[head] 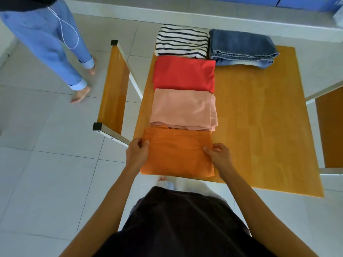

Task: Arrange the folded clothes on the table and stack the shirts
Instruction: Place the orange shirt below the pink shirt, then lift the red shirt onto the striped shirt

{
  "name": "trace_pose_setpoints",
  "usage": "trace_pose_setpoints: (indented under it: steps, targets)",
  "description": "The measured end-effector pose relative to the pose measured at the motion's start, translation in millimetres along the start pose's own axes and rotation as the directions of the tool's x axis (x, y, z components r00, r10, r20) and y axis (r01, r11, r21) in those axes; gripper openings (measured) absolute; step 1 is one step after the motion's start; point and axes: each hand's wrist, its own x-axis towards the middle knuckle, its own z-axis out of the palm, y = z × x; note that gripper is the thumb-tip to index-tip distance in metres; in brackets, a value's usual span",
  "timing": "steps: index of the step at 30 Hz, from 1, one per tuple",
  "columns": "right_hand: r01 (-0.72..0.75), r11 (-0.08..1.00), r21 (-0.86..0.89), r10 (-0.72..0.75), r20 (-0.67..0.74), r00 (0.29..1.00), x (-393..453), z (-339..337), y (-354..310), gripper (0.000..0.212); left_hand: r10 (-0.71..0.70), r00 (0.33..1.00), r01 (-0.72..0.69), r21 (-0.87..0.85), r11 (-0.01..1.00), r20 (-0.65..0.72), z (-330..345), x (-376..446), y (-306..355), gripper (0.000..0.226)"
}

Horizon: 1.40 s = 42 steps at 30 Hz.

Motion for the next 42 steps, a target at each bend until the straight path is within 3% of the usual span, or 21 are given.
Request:
trace_pose_setpoints:
  steps: [3,8,15,20,24,31,37,42]
  targets:
    - [0.005,0.999,0.054,0.001,-0.115,0.993,-6,4,5,0.037,-0.01,1.0,0.01,-0.044,0.999,0.0,3,1,5,0.045]
    - [0.027,1.0,0.015,-0.024,-0.163,0.986,-11,10,5,0.032,-0.045,0.998,0.044,-0.026,0.999,-0.041,8,-3,9,0.044]
    - [0.126,0.988,-0.085,-0.146,-0.305,0.941,-13,-4,-27,0.023,0.038,0.996,-0.041,-0.03,0.999,-0.086,-5,20,20,0.034]
    - [0.265,0.961,-0.074,-0.275,-0.296,0.915,6,-8,-72,0.022,0.107,0.988,-0.107,0.012,0.994,-0.107,-11,52,57,0.033]
    - [0.328,0.944,-0.043,-0.326,-0.294,0.898,27,-3,-110,0.029,0.156,0.987,-0.158,-0.043,0.987,-0.034,-12,75,98,0.036]
    - [0.398,0.902,-0.166,-0.426,-0.198,0.883,78,12,-155,0.026,0.168,0.986,-0.164,-0.107,0.981,0.021,9,130,154,0.027]
    - [0.247,0.935,-0.254,-0.286,-0.129,0.95,123,19,-176,0.045,-0.002,0.997,-0.006,-0.101,0.995,-0.074,30,182,182,0.03]
    - [0.131,0.948,-0.289,-0.17,-0.112,0.979,160,22,-190,0.067,-0.14,0.98,0.123,-0.127,0.984,-0.139,35,211,192,0.065]
